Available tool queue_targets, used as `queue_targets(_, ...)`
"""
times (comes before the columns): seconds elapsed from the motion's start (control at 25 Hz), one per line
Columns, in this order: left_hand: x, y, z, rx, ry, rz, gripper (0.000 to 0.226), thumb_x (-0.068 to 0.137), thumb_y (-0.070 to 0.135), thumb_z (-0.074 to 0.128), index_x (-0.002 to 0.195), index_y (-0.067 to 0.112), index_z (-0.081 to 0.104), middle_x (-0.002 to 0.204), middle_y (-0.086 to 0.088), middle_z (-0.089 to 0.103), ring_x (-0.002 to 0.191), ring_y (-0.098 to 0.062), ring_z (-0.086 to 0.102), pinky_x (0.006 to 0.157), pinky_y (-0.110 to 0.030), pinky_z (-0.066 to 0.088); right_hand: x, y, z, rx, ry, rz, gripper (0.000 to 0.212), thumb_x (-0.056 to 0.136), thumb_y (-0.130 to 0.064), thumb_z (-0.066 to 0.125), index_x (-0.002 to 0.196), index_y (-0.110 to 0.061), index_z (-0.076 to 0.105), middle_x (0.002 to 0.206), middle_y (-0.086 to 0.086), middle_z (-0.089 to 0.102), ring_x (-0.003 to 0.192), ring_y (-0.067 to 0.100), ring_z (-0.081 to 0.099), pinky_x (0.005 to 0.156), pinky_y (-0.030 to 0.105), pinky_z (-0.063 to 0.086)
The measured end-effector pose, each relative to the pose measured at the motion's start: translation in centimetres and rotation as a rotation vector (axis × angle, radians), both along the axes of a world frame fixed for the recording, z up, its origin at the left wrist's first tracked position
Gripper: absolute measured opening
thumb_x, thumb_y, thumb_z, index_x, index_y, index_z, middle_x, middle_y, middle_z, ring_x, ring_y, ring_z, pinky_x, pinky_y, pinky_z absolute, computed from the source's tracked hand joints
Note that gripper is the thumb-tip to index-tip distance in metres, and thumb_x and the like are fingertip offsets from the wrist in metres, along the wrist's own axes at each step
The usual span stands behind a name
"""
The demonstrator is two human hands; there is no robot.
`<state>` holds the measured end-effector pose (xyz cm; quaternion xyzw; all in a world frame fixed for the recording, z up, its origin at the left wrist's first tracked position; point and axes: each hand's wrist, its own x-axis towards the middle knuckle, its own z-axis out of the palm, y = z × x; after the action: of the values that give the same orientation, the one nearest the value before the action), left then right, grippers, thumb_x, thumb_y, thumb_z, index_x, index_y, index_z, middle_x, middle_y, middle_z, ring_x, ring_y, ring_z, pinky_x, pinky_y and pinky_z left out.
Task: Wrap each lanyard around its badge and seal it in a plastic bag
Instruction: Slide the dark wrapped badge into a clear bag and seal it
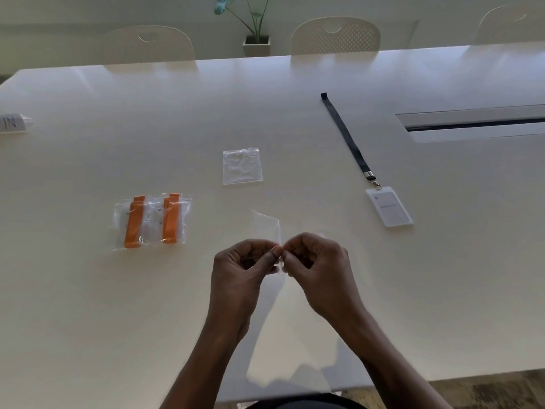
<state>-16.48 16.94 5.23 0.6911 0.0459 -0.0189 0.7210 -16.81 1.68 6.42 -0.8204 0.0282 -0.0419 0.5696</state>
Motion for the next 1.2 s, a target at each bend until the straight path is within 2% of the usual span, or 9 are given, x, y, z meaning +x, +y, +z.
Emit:
queue_targets(0.08,-0.1,-0.4,0.0,0.024,-0.021,0.021,0.006,0.089,0.021,0.081,0.094,0.020,0.083,0.089,-0.007,0.082,0.086,-0.028,0.080,0.081,-0.044,0.067,-0.1,0.0,-0.1,-0.010,-0.007,-0.034,0.013,0.091,-0.019,0.077,0.079,-0.023,0.074,0.074,0.003,0.074,0.066,0.017,0.073,0.065,0.041,0.062)
queue_targets(0.28,-0.3,-1.2,0.6,0.381,-0.200,0.056,0.009,0.092,0.016,0.079,0.090,0.024,0.081,0.079,0.014,0.080,0.075,-0.007,0.078,0.071,-0.024,0.064,-0.3,0.6,-0.5,-0.082,-0.018,-0.110,0.021,0.088,-0.018,0.075,0.071,-0.023,0.064,0.069,0.004,0.070,0.058,0.016,0.067,0.051,0.024,0.051)
queue_targets(0.4,-0.3,-1.6,1.0,0.457,-0.229,0.107,0.010,0.091,0.014,0.080,0.086,0.022,0.078,0.074,0.014,0.077,0.072,-0.004,0.076,0.069,-0.020,0.061,-0.1,0.5,-0.5,-0.067,-0.023,-0.145,0.022,0.087,-0.013,0.072,0.071,-0.022,0.061,0.066,0.002,0.069,0.057,0.017,0.068,0.052,0.031,0.055)
queue_targets(0.52,-0.2,-1.8,1.3,0.517,-0.259,0.141,0.012,0.089,0.011,0.081,0.088,0.021,0.075,0.077,0.017,0.073,0.078,0.000,0.073,0.069,-0.006,0.055,0.2,0.5,-0.5,-0.053,-0.038,-0.170,0.022,0.088,-0.011,0.070,0.073,-0.024,0.060,0.063,-0.001,0.068,0.056,0.015,0.068,0.050,0.026,0.053)
queue_targets(0.6,0.0,-1.9,1.4,0.539,-0.274,0.141,0.018,0.089,0.009,0.079,0.100,0.023,0.074,0.082,0.016,0.072,0.084,0.003,0.072,0.071,-0.002,0.051,0.4,0.5,-0.6,-0.051,-0.060,-0.161,0.022,0.090,-0.011,0.069,0.078,-0.026,0.060,0.066,-0.005,0.067,0.059,0.013,0.069,0.052,0.019,0.050)
queue_targets(0.72,0.3,-2.0,1.5,0.505,-0.251,0.117,0.017,0.095,0.015,0.073,0.107,0.027,0.074,0.088,0.012,0.074,0.085,0.000,0.073,0.071,-0.006,0.054,0.9,0.2,-0.5,-0.100,-0.090,-0.032,0.019,0.093,-0.015,0.074,0.089,-0.029,0.061,0.074,-0.010,0.066,0.065,0.008,0.067,0.058,0.013,0.049)
queue_targets(0.84,0.9,-1.7,1.7,0.435,-0.205,0.088,0.007,0.097,0.023,0.072,0.099,0.030,0.075,0.088,0.009,0.075,0.085,-0.005,0.074,0.069,-0.011,0.055,1.2,0.2,-0.5,-0.115,-0.097,0.056,0.019,0.092,-0.016,0.077,0.088,-0.027,0.062,0.074,-0.007,0.067,0.066,0.009,0.067,0.060,0.024,0.055)
queue_targets(1.0,1.6,-1.4,1.7,0.523,-0.219,0.074,0.024,0.093,0.009,0.075,0.103,0.030,0.071,0.093,0.009,0.069,0.085,-0.004,0.071,0.067,-0.009,0.054,1.6,0.4,-0.5,-0.121,-0.091,-0.118,0.020,0.091,-0.014,0.072,0.081,-0.027,0.059,0.067,-0.008,0.062,0.057,0.008,0.057,0.052,0.014,0.042)
queue_targets(1.2,1.9,-1.8,1.6,0.721,-0.305,0.102,0.036,0.090,0.001,0.076,0.120,0.021,0.074,0.113,0.007,0.067,0.088,-0.003,0.067,0.075,-0.016,0.061,2.0,0.2,-0.1,-0.364,-0.121,-0.214,0.022,0.089,-0.009,0.071,0.093,-0.024,0.056,0.090,-0.010,0.056,0.067,0.010,0.059,0.063,0.034,0.057)
